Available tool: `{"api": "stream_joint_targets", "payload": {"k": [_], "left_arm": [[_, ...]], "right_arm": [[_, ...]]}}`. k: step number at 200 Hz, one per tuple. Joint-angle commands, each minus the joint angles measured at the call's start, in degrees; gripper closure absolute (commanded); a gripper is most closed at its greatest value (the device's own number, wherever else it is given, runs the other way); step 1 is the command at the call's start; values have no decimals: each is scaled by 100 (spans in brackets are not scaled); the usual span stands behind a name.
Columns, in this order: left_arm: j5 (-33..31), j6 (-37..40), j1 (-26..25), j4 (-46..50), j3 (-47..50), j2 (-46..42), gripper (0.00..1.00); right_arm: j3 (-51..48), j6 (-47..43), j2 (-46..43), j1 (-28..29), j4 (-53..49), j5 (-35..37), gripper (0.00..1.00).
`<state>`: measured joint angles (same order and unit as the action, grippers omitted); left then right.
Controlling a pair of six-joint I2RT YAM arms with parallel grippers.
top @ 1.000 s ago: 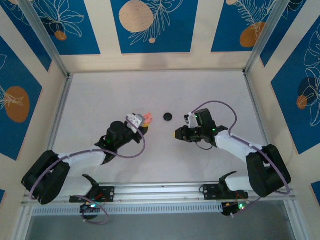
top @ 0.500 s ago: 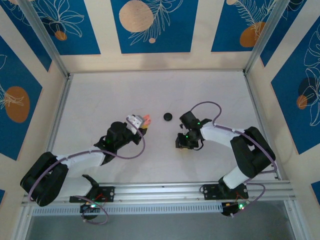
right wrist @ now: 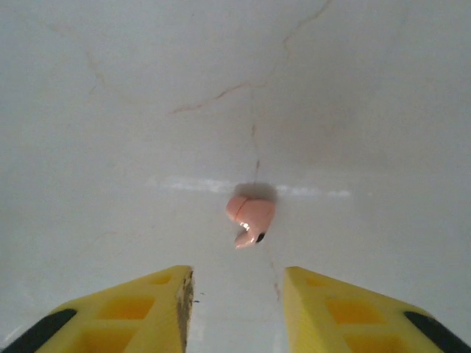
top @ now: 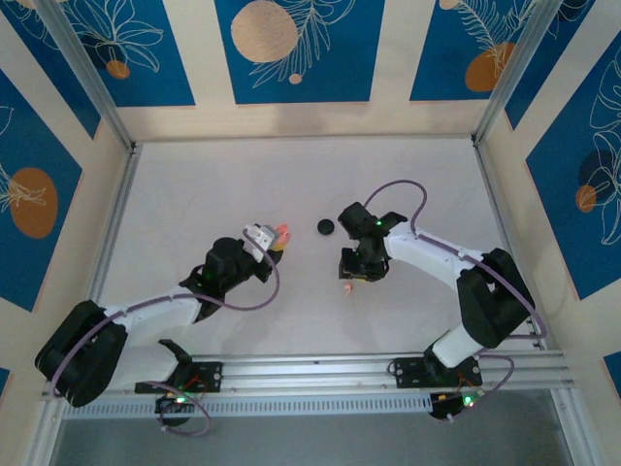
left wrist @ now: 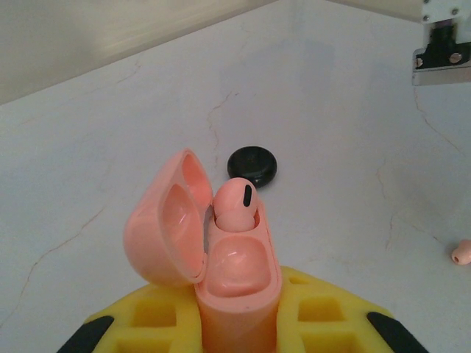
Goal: Insert the wireless bluetooth earbuds into the charging case
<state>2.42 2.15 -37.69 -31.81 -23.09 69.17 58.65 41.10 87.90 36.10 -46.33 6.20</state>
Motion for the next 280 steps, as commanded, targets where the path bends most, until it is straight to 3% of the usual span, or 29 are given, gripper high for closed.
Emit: {"api": "stream_joint_targets", "payload": {"k": [1, 128, 213, 280], "left_arm": [[-79, 162, 53, 70, 68, -157, 90], [-26, 113, 133, 105, 106, -213, 90], [0, 93, 132, 114, 68, -185, 90], [4, 103, 131, 167, 59, -236, 90]], "right_arm": [[-161, 612, -155, 106, -12, -457, 66], [-378, 535, 656, 58, 461, -669, 69], [-562, 502, 685, -45, 438, -400, 67], [-725, 416, 498, -273, 497, -274, 74]]}}
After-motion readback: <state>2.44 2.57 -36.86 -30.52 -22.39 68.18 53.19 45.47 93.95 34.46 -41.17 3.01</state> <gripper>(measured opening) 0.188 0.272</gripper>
